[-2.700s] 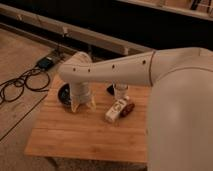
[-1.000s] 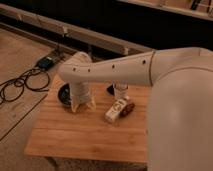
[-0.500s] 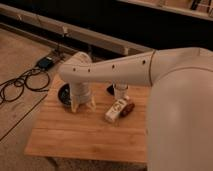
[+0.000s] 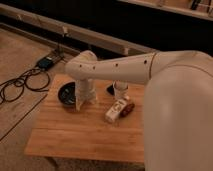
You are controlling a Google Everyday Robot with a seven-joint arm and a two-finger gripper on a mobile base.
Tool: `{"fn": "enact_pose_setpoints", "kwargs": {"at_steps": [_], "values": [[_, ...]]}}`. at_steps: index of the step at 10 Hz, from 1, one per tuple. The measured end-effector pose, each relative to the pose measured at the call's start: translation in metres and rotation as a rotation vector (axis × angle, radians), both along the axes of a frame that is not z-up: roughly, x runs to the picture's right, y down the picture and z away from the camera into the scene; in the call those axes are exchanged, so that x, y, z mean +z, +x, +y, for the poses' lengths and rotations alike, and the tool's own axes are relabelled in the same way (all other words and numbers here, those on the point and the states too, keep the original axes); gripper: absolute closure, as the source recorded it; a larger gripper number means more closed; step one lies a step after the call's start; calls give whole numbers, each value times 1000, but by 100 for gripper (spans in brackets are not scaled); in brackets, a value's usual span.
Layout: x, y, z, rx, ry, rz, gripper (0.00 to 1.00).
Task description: Push the eraser across the table
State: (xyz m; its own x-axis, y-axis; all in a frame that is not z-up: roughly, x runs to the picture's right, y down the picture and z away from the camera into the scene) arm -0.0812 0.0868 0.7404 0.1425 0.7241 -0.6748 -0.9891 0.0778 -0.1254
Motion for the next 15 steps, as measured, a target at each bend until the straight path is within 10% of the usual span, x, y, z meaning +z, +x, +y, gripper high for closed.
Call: {"fn": "enact_pose_setpoints", "kwargs": {"at_steps": [5,9,15], "values": [[83,54,-54,-98,6,-86,35],[126,44,-92,-172,47,-159,35],[183,87,-127,-231,133,-104,35]]}}
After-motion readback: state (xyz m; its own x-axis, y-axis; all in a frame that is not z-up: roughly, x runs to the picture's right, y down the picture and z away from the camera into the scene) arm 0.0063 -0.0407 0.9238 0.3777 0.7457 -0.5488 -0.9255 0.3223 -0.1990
